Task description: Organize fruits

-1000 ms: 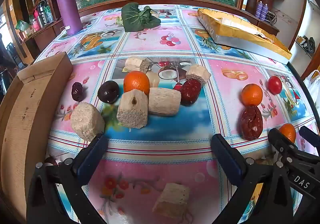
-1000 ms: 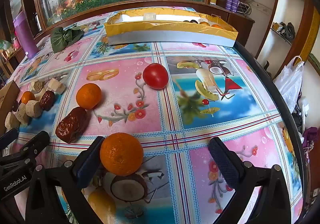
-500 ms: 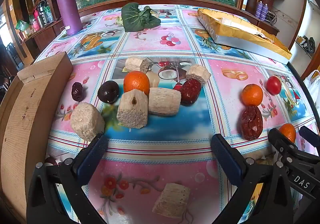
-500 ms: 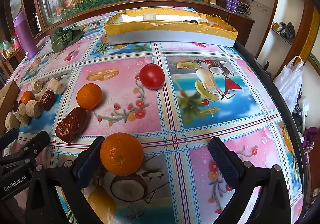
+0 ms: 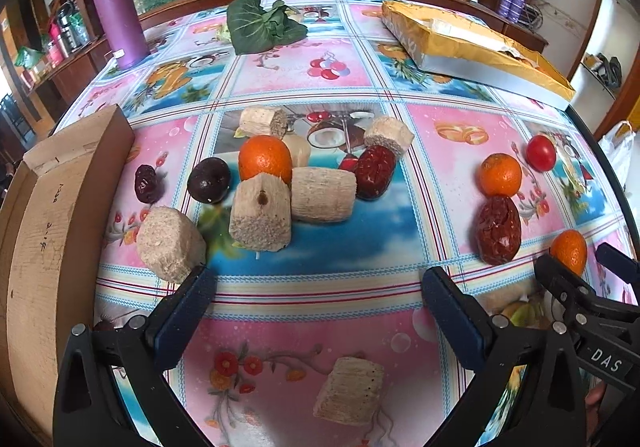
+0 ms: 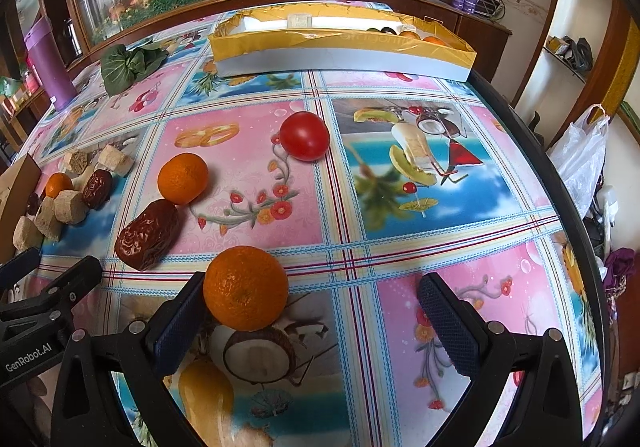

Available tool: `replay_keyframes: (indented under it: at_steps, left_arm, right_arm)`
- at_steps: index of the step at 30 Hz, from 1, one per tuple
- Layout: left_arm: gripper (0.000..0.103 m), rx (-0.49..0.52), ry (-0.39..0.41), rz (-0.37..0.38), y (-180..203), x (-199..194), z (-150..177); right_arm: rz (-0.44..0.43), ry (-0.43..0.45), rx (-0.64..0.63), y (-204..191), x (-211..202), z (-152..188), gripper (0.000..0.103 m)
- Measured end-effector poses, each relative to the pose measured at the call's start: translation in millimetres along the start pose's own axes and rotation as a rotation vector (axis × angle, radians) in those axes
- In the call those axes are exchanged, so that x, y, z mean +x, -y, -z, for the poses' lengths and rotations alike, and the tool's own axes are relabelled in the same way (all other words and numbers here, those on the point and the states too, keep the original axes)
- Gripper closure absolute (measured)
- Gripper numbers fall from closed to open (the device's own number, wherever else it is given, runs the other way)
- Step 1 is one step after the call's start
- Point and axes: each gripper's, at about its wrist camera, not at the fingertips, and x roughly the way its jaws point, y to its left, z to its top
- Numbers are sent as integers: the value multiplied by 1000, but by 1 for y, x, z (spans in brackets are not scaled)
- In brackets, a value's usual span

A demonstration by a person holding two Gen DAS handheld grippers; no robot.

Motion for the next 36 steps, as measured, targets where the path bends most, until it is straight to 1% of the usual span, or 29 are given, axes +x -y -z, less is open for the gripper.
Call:
replay_keyframes:
  at_steps: [2,3,4,6,7,10,11,13,15,17,19,21,24,27,29,31,32,34,36]
  left_arm:
    - [0,6,-14,7,0,-5,4]
    - [3,-2,-14,24,-1,-9,7]
    - [8,-10,-10,48,-3,-14,10]
    - [13,-24,18,85,-6,-28,17]
    - [13,-27,44,85,-8,-36,20]
    - [13,-27,163,56,-14,-72,34]
    - [13,-26,201,41,-16,-83,38]
    - [13,-35,276,7,-22,-106,44]
    - [13,-51,348,-36,-26,-128,48]
    - [13,-67,406,-70,-33,-144,50]
    - [12,-80,444,-110,-43,-157,47]
    - [9,-95,465,-117,-50,-167,49]
    - [7,-132,485,-89,-60,-178,52]
    - [7,-147,489,-78,-63,-179,54]
    - [7,-143,487,-75,-64,-178,54]
    - [7,-135,479,-67,-64,-175,54]
    - [7,-128,472,-60,-63,-173,54]
    - [7,-121,459,-62,-62,-169,54]
    - [7,-116,453,-63,-62,-166,53]
  right_arm:
    - [-2,0,-4,-3,0,0,1]
    - [-2,2,-5,-3,0,1,1]
    - [-2,3,-6,-3,0,1,1]
    - [-2,3,-7,-2,-1,-1,1]
    - [-4,2,-7,-2,-1,-1,1]
    - [-8,0,17,0,-5,2,1]
    - [-33,12,46,2,-11,5,1]
    - [-64,53,80,4,-25,9,1]
    - [-62,114,87,2,-45,13,1]
    - [-60,172,93,-3,-63,17,1]
    - [-64,219,102,-7,-79,22,1]
    - [-67,266,107,-12,-93,28,1]
    - [-59,350,115,-18,-114,38,1]
    - [-4,439,113,-25,-132,46,1]
    - [29,478,90,-31,-138,48,1]
    - [51,480,64,-34,-138,46,1]
    - [45,475,53,-35,-137,46,1]
    - [-2,453,49,-37,-134,45,1]
    - [-31,429,53,-38,-131,45,1]
